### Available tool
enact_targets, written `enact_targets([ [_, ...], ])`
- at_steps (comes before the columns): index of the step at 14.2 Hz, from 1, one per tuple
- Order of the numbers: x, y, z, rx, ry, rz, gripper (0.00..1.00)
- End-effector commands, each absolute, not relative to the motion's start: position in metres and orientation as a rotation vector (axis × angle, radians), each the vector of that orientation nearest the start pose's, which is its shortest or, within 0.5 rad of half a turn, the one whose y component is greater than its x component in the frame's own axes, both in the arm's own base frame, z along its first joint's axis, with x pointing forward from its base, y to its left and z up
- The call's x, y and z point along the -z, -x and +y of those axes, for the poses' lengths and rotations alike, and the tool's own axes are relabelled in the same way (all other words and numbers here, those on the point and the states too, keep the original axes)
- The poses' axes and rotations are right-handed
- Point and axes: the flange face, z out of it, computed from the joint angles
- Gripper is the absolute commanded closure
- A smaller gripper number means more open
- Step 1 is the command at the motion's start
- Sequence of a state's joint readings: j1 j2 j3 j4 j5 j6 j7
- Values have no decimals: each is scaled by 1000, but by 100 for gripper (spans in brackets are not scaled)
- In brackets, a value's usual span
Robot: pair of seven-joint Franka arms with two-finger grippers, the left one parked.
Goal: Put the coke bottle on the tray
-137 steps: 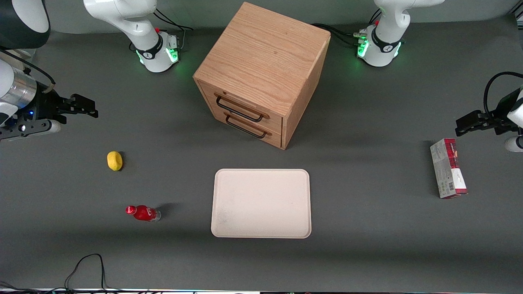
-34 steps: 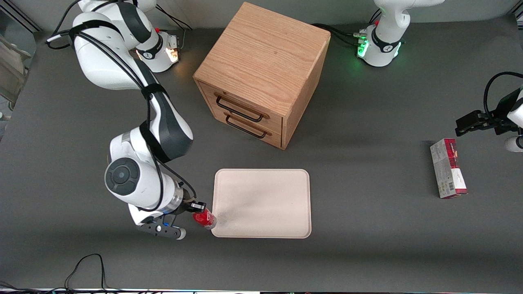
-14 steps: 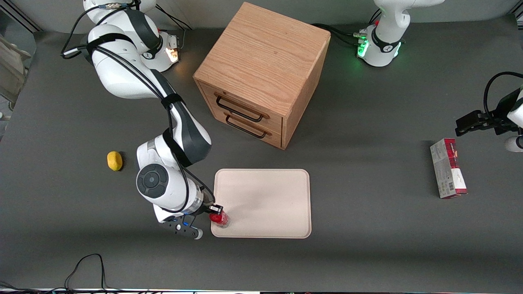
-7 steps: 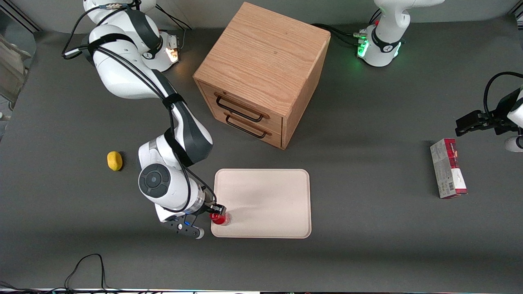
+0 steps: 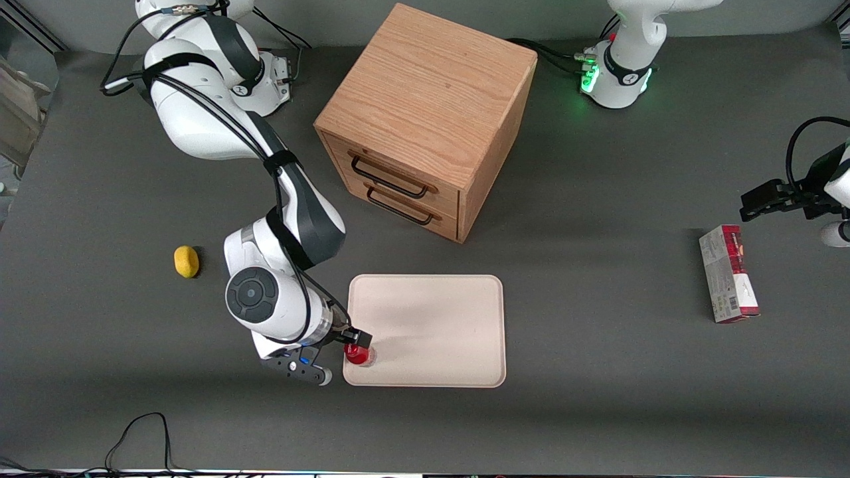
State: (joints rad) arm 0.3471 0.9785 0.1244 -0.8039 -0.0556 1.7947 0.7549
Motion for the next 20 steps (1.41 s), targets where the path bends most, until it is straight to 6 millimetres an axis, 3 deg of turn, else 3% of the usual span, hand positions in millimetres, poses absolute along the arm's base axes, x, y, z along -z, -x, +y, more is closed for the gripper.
enact_targets([
  [1, -378, -713, 305, -68, 3141, 363, 0],
  [3, -402, -697, 284, -211, 3201, 187, 0],
  [5, -430, -689, 238, -297, 3186, 87, 0],
  [10, -493, -629, 118, -283, 3135, -160, 0],
  [13, -523, -589, 65, -211, 3115, -219, 0],
  [15, -543, -576, 40, -175, 3114, -258, 0],
  [18, -560, -564, 19, -136, 3116, -273, 0],
  [20, -567, -564, 19, -117, 3117, -265, 0],
])
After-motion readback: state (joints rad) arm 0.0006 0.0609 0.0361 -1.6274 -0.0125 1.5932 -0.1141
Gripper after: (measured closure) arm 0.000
